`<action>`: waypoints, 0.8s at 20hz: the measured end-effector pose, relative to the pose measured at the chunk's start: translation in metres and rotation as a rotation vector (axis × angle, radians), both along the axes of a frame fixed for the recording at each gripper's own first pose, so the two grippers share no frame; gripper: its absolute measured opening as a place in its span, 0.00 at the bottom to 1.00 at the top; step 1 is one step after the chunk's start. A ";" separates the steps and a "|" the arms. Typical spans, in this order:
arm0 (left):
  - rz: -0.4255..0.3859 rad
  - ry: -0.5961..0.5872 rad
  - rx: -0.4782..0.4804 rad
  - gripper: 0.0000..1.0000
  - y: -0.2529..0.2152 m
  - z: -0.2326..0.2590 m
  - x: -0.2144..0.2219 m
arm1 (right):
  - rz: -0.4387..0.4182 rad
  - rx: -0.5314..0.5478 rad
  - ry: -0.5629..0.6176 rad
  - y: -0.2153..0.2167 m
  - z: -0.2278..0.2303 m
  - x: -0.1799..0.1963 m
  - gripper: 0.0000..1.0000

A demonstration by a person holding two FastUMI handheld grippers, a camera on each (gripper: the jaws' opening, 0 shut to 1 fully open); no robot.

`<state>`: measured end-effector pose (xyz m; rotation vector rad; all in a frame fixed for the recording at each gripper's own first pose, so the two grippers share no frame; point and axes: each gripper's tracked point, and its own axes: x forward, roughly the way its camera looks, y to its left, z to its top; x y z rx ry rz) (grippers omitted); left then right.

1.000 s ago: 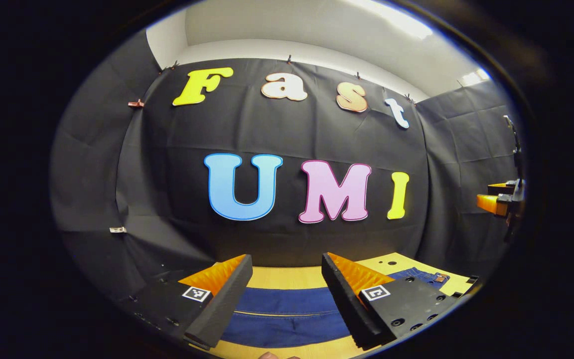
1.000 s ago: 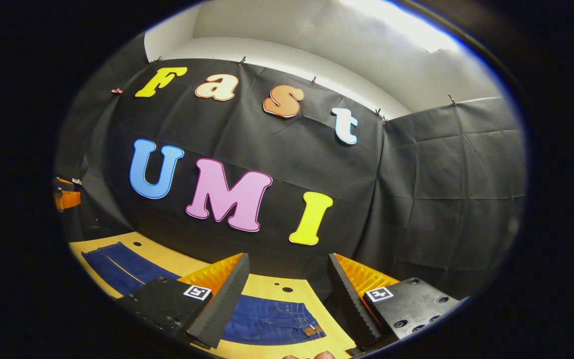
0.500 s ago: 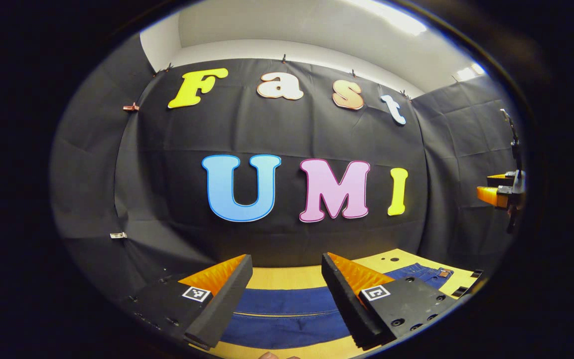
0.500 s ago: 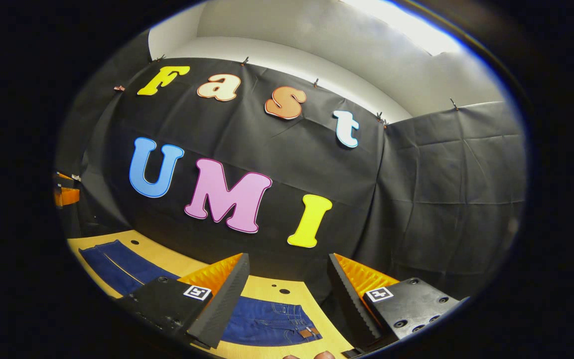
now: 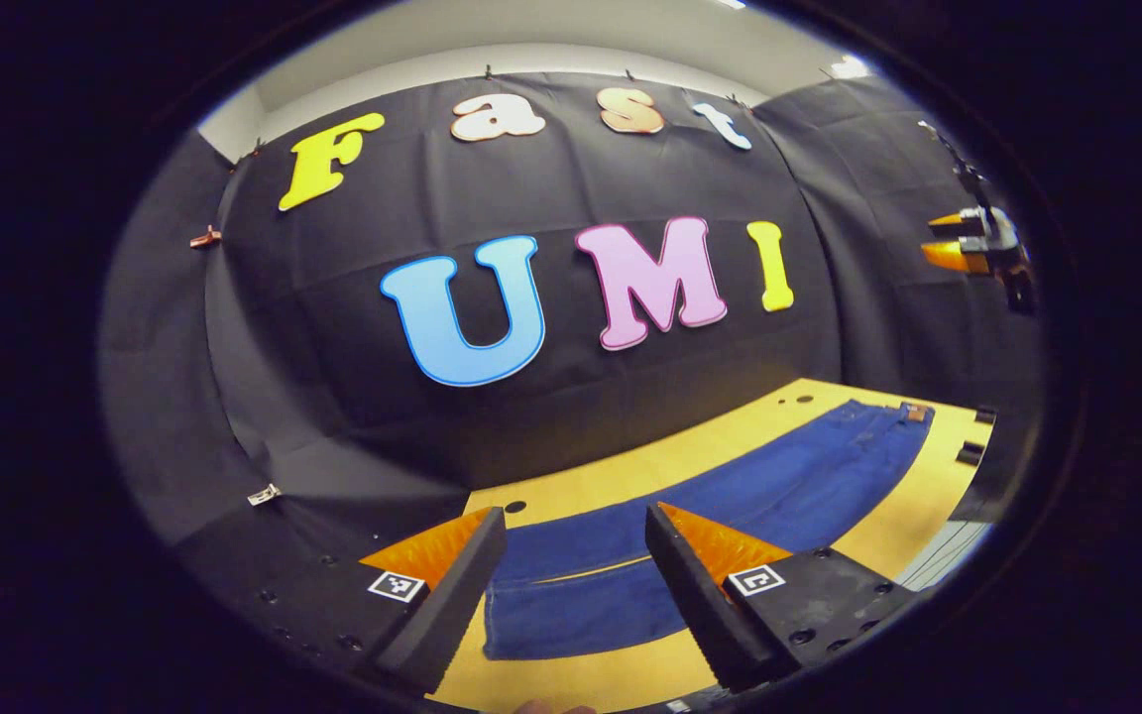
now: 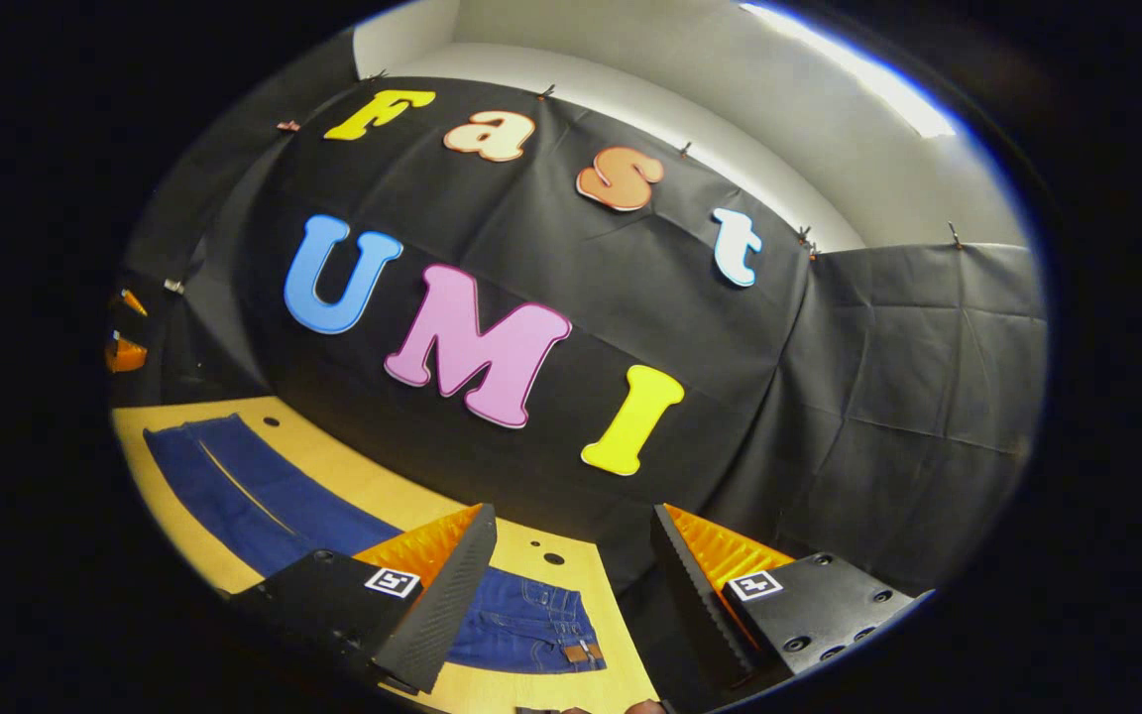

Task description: Grasp the waist and the cuffs of the jeans and fold them to make the two legs overlap; first hold the waist and fold one-third of the jeans toward the cuffs, then hold the cuffs and fold the remaining one-third in the same direction to finish folding.

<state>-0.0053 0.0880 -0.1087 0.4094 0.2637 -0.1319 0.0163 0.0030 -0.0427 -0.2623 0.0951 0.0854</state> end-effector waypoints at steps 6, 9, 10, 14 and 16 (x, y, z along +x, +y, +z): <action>-0.253 0.271 0.384 0.96 0.026 -0.125 0.006 | 0.152 -0.278 0.151 0.011 -0.090 -0.008 0.96; -0.378 0.388 0.512 0.95 0.044 -0.171 0.011 | 0.249 -0.396 0.223 0.019 -0.138 -0.003 0.96; -0.410 0.427 0.554 0.95 0.052 -0.185 0.011 | 0.290 -0.425 0.243 0.023 -0.152 0.000 0.96; -0.539 0.535 0.723 0.95 0.078 -0.227 0.019 | 0.435 -0.555 0.316 0.031 -0.213 0.014 0.97; -0.572 0.601 0.786 0.95 0.093 -0.243 0.019 | 0.462 -0.618 0.331 0.029 -0.236 0.029 0.97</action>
